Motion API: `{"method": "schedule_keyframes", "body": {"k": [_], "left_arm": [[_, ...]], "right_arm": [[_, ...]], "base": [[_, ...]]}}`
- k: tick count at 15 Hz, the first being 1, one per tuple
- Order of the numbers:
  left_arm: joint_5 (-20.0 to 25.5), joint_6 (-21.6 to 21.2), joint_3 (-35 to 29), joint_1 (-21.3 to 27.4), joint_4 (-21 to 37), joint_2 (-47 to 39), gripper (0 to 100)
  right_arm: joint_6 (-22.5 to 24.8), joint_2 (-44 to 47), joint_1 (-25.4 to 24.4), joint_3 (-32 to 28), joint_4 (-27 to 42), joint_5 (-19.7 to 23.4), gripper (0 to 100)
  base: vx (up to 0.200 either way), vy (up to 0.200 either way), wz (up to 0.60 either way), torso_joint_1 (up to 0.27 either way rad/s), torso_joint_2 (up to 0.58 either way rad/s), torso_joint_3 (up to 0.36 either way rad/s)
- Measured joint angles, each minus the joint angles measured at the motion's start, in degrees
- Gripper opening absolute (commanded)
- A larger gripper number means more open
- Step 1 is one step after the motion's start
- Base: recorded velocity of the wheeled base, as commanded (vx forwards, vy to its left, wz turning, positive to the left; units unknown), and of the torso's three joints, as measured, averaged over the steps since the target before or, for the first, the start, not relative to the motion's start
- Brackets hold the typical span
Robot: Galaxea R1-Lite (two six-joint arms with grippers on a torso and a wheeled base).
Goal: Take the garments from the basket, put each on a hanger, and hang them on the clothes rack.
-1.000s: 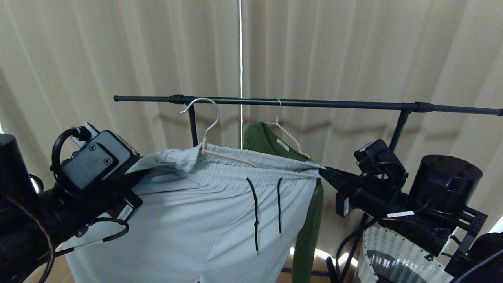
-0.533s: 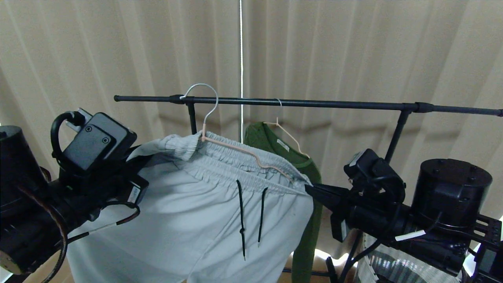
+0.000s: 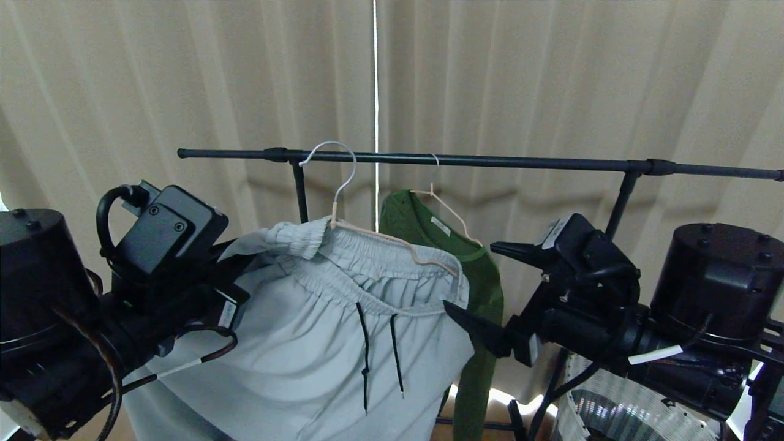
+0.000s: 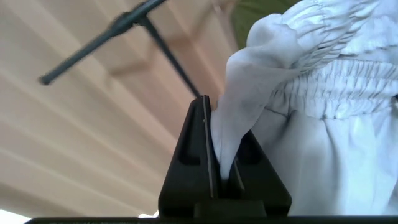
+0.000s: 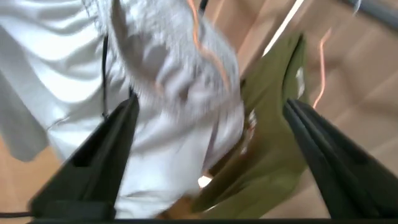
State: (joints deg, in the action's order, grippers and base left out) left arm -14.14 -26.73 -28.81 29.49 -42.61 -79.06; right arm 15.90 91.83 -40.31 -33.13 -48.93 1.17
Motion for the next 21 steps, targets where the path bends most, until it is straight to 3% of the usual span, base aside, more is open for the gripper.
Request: {"method": "schedule_keyframes", "body": {"k": [7, 10, 21], "left_arm": [[0.13, 5.69, 0.15, 5.35, 0.0, -0.22, 0], [0.21, 6.27, 0.21, 7.66, -0.01, -0.11, 0], [0.24, 5.85, 1.74, 8.33, -0.01, 1.8, 0]], "right_arm": [[6.84, 4.41, -1.83, -8.24, 1.12, -1.82, 100], [7.19, 5.77, -1.66, -10.5, 1.34, -3.24, 100], [7.36, 5.0, 0.82, -9.64, 0.68, -4.34, 100]], "base": [[0.0, 0.0, 0.0, 0.0, 0.0, 0.0], [0.0, 0.0, 0.0, 0.0, 0.0, 0.0], [0.0, 0.0, 0.0, 0.0, 0.0, 0.0]]}}
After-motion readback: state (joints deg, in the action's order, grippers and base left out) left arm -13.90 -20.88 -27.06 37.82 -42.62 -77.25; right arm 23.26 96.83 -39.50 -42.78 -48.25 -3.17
